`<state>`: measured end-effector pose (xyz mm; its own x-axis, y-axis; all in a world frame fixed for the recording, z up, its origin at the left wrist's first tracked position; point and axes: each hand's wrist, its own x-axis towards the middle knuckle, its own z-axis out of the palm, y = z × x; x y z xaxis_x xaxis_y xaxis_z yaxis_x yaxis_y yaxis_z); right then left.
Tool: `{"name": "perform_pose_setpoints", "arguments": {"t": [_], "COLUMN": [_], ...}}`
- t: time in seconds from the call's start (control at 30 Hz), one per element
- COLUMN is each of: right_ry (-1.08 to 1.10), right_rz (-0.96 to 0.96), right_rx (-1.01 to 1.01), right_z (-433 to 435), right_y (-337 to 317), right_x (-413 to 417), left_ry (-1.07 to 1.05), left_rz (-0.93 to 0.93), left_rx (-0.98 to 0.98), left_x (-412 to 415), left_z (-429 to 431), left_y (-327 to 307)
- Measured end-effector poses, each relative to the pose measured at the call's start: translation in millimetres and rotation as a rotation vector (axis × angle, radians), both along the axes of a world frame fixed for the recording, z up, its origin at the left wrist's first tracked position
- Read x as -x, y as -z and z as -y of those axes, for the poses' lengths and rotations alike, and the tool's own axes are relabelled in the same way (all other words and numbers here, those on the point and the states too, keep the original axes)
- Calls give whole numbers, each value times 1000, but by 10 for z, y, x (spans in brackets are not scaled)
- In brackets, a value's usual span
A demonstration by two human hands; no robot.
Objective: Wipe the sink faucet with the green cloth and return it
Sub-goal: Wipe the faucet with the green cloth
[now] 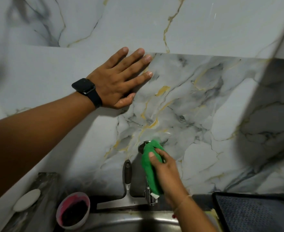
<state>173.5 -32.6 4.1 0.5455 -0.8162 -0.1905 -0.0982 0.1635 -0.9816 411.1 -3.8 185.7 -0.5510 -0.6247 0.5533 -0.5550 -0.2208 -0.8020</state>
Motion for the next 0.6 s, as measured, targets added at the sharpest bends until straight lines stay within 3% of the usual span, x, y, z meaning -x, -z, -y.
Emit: {"name": "perform_pose_setpoints", "arguments": {"t": [0.23,0.3,0.37,0.47,0.6], "right_ry": [130,28,-75,-102,32], "right_rz": [-874,-998,-998,-835,-372], "right_rx": [1022,1217,1313,1277,689], "right_z": [-217,-337,-349,-329,-330], "right_y": [-160,-119,-43,51,130], "right_x": [-595,-632,-461,-256,-50], "left_ry": [-21,-31,-23,-41,-39], "left_rz": [26,20,15,21,45], "left_rx": [26,18,14,30,28], "left_x": [-116,-125,-23,-18,-31], "left_z": [-19,-36,12,18,23], "left_y": [-96,-51,2,8,-7]}}
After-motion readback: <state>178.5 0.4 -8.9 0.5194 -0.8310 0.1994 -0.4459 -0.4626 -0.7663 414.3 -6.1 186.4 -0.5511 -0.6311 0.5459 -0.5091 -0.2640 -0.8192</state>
